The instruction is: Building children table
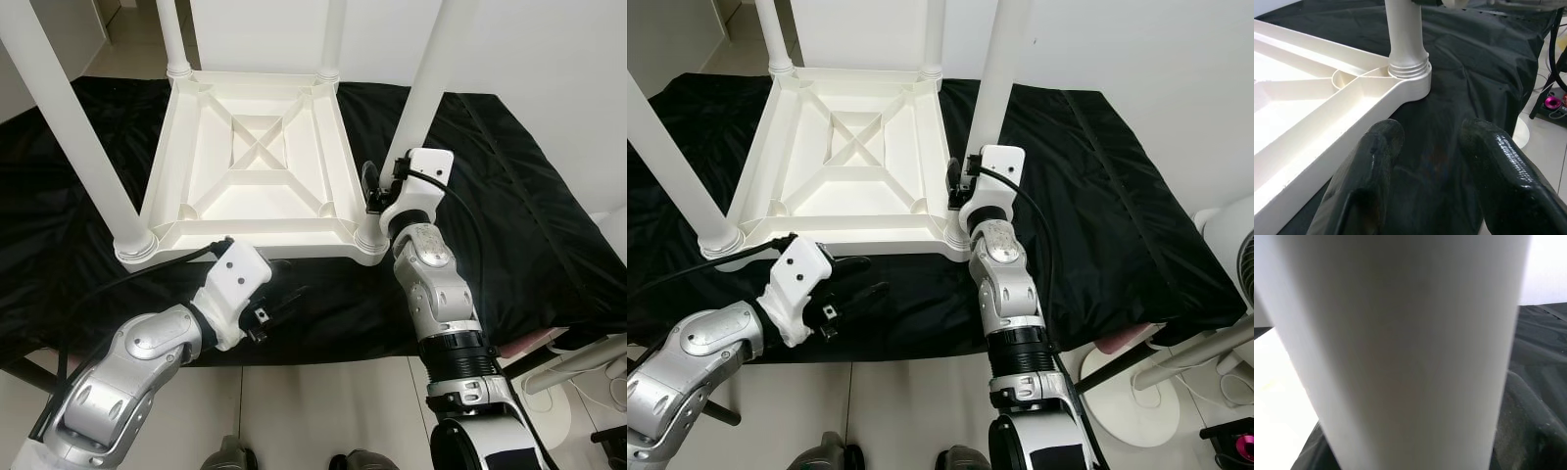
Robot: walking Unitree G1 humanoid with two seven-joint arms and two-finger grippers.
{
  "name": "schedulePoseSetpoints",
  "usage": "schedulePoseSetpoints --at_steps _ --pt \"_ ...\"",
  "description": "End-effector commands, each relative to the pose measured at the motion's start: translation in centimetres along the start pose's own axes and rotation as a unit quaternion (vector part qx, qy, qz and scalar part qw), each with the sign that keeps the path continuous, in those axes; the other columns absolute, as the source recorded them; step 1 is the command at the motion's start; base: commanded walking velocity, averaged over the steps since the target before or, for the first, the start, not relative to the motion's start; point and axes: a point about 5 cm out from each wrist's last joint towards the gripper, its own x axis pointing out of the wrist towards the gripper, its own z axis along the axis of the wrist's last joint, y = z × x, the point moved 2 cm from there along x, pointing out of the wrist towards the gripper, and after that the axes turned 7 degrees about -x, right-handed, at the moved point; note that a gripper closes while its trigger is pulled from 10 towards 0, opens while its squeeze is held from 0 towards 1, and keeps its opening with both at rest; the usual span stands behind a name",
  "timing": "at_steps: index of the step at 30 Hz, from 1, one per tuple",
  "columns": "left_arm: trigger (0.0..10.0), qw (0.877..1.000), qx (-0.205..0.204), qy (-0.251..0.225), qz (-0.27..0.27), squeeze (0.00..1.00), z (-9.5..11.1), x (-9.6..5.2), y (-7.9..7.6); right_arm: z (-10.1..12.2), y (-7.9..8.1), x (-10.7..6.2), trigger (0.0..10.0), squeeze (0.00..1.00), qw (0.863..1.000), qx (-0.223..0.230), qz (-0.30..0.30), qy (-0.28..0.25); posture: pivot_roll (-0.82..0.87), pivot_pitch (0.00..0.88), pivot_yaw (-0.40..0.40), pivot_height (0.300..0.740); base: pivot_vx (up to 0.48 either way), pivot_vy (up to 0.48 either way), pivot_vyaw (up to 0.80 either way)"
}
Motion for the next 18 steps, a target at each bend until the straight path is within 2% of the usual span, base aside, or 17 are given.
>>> schedulePoseSetpoints --at_steps 1,18 --pt "10.0 0.999 0.001 0.002 -0.036 0.0 0.05 0.07 -0.67 -0.37 -0.17 0.18 10.0 0.0 1.0 0.006 -0.002 0.014 -0.03 0.071 -0.039 0.74 0.0 0.0 0.0" --pt "10.0 0.999 -0.009 -0.005 -0.037 0.0 0.32 0.07 -0.92 -0.3 -0.21 0.16 10.0 0.0 1.0 0.006 -0.001 0.01 -0.03 0.073 -0.044 0.74 0.0 0.0 0.0"
